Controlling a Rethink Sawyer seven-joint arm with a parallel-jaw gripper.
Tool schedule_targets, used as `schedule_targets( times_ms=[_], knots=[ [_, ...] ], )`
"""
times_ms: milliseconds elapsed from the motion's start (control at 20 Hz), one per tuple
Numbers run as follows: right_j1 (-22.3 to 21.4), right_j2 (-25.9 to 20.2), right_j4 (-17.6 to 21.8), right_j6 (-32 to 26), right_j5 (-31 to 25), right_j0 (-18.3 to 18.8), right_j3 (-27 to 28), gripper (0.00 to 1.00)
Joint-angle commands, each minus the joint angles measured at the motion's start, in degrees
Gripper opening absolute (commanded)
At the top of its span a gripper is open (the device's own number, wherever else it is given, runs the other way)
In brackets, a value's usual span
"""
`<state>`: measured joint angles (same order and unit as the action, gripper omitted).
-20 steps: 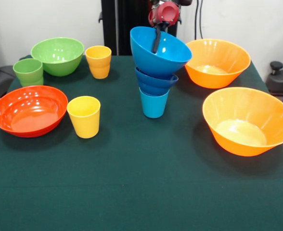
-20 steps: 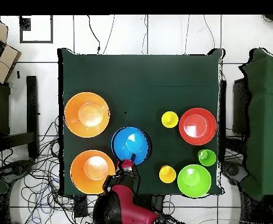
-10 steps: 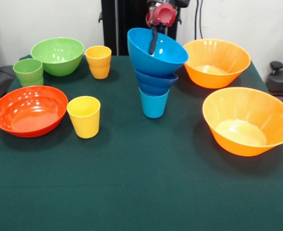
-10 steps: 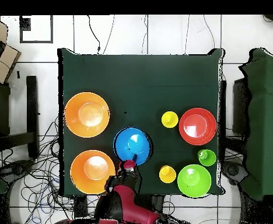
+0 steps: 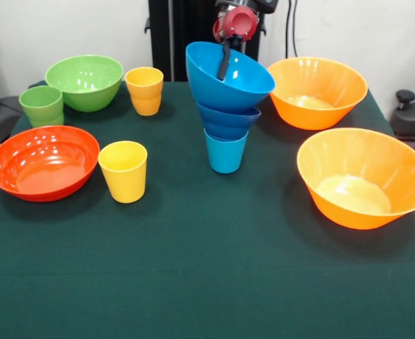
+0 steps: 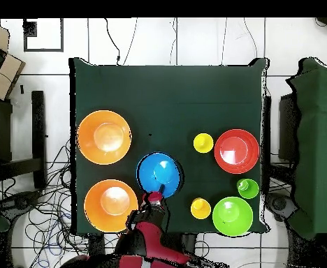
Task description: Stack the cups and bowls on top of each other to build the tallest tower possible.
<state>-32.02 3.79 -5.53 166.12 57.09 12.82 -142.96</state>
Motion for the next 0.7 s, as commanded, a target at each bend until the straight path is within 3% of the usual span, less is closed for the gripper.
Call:
schedule_targets(
  times_ms=[50, 700],
  knots=[
    [2.0, -3.5, -0.2, 14.7, 2.1, 0.7, 3.2, 0.00],
    [1.5, -3.8, -1.1, 14.9, 2.1, 0.2, 3.0, 0.00]
  ],
)
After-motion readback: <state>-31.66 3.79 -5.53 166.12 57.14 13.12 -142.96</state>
